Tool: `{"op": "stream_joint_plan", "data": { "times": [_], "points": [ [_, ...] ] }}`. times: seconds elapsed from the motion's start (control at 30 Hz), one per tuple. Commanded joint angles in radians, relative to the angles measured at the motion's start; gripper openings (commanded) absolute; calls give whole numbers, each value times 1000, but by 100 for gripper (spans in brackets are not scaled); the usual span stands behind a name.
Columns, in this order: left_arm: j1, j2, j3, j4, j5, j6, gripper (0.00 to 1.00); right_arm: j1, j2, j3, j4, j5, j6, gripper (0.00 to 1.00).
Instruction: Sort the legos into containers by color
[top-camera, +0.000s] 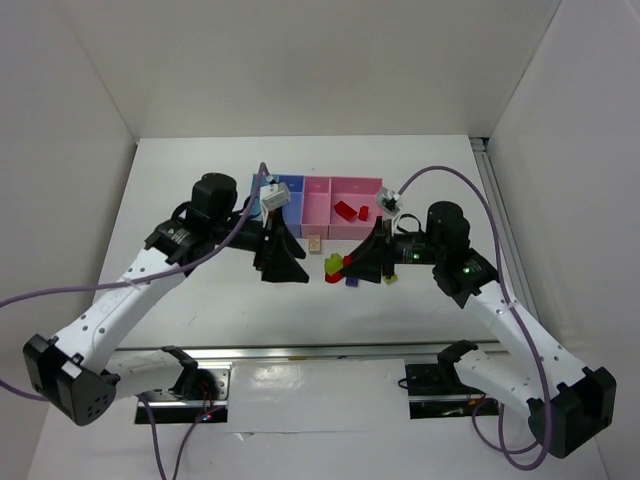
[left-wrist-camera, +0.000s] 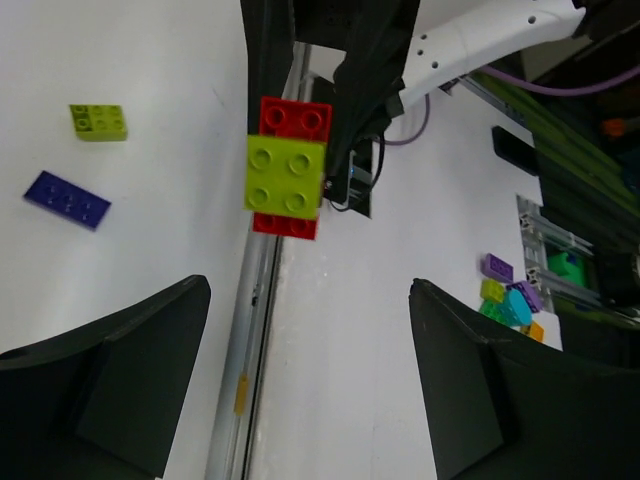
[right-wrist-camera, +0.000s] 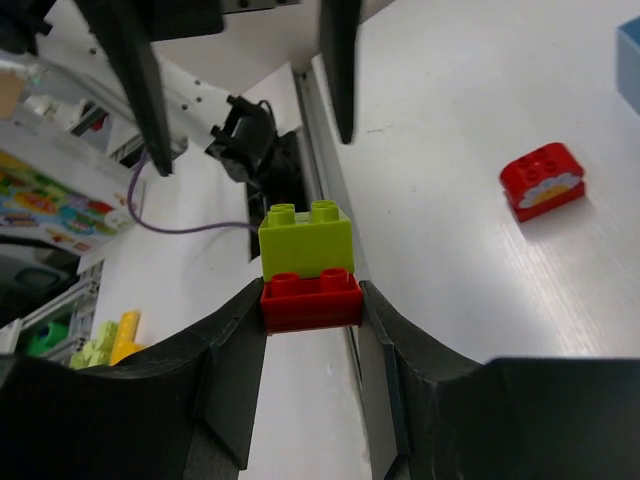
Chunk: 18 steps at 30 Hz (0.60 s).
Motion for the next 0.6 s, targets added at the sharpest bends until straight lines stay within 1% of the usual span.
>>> {"op": "stream_joint_plan", "data": {
  "times": [0.0,0.03,0.07,0.17,0.27,0.37,0.43,0.47,0.57],
  "points": [
    [-3,68,-7,107,138,-4,92,41,31,32,40,-92,-20,0],
    [-15,100,-7,107,125,-15,90,56,31,32,40,-69,-20,0],
    [-24,113,5,122,125,-26,90,84,41,44,31,-52,-30,0],
    [-35,133,16,144,78,-52,89,113,51,53,30,-21,-40,0],
    [-44,142,36,144,56,-43,83,124,71,53,41,-12,-40,0],
    [-44,142,36,135,65,-34,77,124,71,53,52,-12,-30,0],
    [-53,142,36,123,87,-22,77,124,80,53,61,-3,-30,0],
    [-64,142,36,113,98,-9,81,124,81,53,61,-3,-30,0],
    [-75,133,22,101,110,14,82,124,90,53,83,-3,-20,0]
  ]
}}
